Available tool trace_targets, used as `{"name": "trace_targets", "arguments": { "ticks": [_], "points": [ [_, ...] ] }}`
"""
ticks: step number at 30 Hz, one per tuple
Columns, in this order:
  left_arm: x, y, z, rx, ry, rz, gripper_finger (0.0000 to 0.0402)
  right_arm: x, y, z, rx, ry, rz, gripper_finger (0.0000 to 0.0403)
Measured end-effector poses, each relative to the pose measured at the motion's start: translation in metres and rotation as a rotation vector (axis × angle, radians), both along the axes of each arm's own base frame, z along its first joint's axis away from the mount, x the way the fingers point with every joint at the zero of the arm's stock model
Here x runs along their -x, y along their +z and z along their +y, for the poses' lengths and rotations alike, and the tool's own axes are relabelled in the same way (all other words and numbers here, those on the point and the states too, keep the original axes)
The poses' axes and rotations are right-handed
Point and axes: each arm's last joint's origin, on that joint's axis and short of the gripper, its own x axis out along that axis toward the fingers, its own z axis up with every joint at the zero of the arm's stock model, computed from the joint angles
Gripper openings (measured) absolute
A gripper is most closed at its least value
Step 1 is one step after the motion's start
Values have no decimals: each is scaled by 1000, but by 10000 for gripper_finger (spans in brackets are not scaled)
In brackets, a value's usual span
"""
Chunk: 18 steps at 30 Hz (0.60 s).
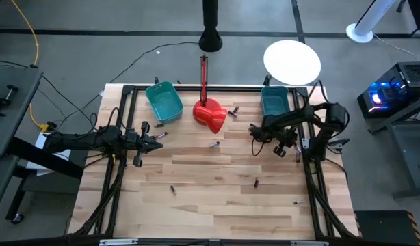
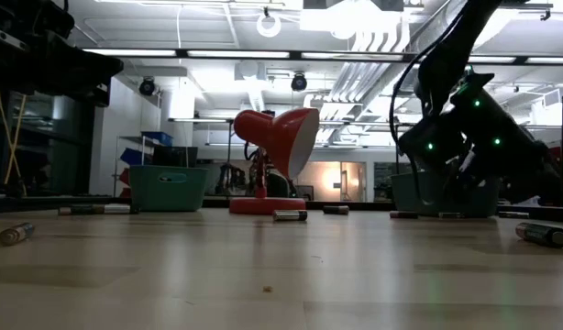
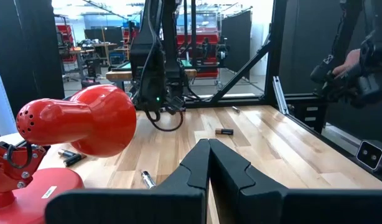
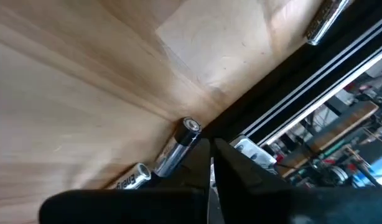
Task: Sort batteries
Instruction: Put the silver battery into the blue bin
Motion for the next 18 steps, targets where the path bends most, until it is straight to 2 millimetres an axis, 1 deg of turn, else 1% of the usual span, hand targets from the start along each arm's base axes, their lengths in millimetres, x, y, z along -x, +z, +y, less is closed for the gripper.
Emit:
{"name": "trace_targets", "arguments": {
  "ticks": [3,6,10,15,18],
  "points": [
    [0,0,0,0,0,0,0,9,-7,3,-16,-3,43,3],
    [0,0,0,0,0,0,0,16,-14,6,-38,-45,28,1],
    [0,0,0,0,0,0,0,18,-16,6,11,-69,23,1],
    [0,0,0,0,0,0,0,20,-18,8,-6,-107,18,0],
    [0,0,0,0,0,0,0,19,-18,11,-23,-119,6,0]
  ]
}}
